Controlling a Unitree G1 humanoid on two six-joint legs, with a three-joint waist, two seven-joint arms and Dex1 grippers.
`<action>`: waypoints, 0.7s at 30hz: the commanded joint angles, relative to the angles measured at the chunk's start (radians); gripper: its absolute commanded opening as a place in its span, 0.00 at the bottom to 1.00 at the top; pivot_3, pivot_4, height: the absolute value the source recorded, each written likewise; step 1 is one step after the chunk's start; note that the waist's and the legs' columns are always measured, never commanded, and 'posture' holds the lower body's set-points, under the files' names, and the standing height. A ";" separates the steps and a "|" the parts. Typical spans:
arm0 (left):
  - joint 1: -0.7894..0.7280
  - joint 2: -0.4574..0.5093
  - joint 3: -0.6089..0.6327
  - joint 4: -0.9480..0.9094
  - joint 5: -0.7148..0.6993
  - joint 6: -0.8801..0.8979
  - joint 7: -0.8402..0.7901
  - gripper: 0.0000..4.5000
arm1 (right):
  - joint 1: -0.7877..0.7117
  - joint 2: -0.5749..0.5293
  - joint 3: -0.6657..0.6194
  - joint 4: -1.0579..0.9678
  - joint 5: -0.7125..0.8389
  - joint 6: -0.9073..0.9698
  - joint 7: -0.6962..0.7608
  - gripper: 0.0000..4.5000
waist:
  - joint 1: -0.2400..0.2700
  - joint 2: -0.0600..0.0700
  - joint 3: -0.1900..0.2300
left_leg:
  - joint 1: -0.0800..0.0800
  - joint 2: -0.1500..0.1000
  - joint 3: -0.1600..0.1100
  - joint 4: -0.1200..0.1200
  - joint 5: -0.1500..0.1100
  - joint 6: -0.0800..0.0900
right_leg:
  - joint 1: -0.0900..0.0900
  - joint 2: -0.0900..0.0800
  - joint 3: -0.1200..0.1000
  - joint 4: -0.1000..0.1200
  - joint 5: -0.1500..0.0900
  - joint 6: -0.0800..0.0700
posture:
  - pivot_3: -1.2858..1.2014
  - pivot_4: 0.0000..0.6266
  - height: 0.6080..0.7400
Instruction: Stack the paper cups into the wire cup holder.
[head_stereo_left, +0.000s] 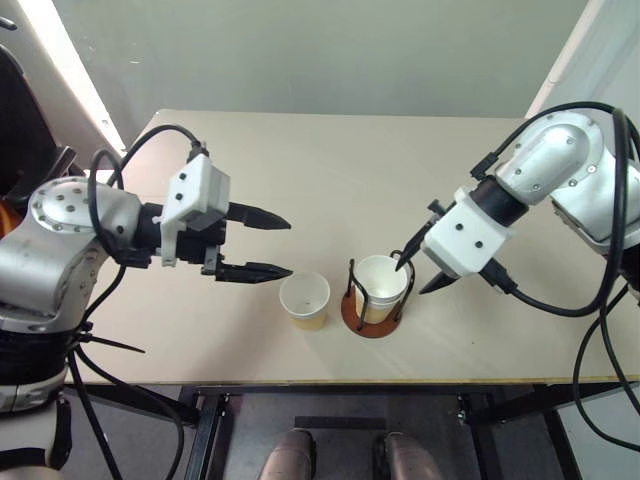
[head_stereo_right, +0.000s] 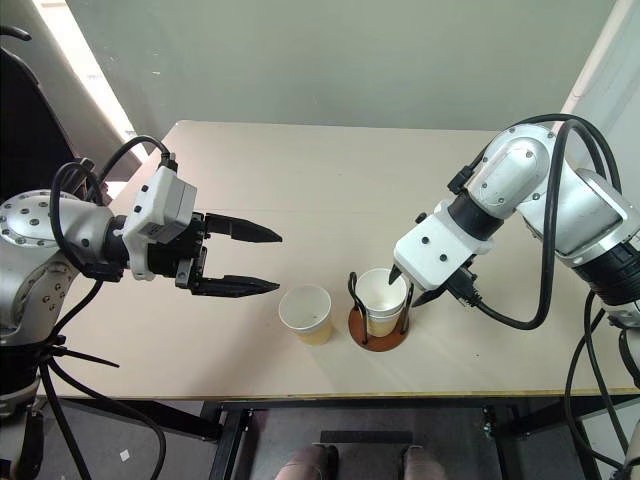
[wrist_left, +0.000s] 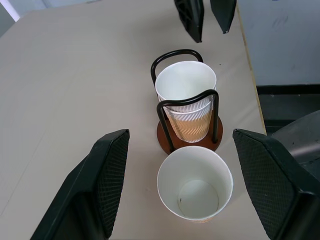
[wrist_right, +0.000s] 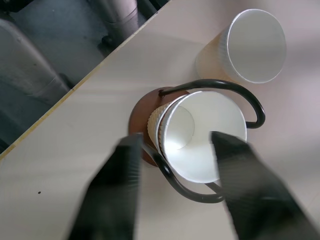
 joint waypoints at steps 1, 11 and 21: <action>-0.030 0.017 -0.002 0.011 0.022 -0.043 -0.026 0.79 | -0.031 0.017 -0.086 0.028 0.006 0.067 0.004 0.79 | 0.000 0.000 0.000 | 0.000 0.000 0.000 0.000 0.000 0.000 | 0.000 0.000 0.000 0.000 0.000 0.000 | 0.52 0.24 1.00; -0.301 -0.017 -0.287 0.344 0.245 -0.285 -0.296 0.79 | 0.259 0.077 -0.537 -0.157 0.282 0.606 -0.318 1.00 | 0.014 -0.001 -0.001 | -0.001 -0.001 -0.001 0.001 -0.001 -0.001 | 0.001 0.000 0.001 -0.001 0.000 0.000 | 0.52 0.24 1.00; -0.488 -0.122 -0.625 0.575 0.287 -0.506 -0.308 0.79 | 0.425 0.071 -0.755 -0.386 0.502 0.871 -0.471 1.00 | 0.016 -0.002 0.000 | -0.005 -0.001 -0.001 0.002 -0.001 -0.002 | 0.000 0.000 0.000 -0.004 0.006 0.013 | 0.52 0.24 1.00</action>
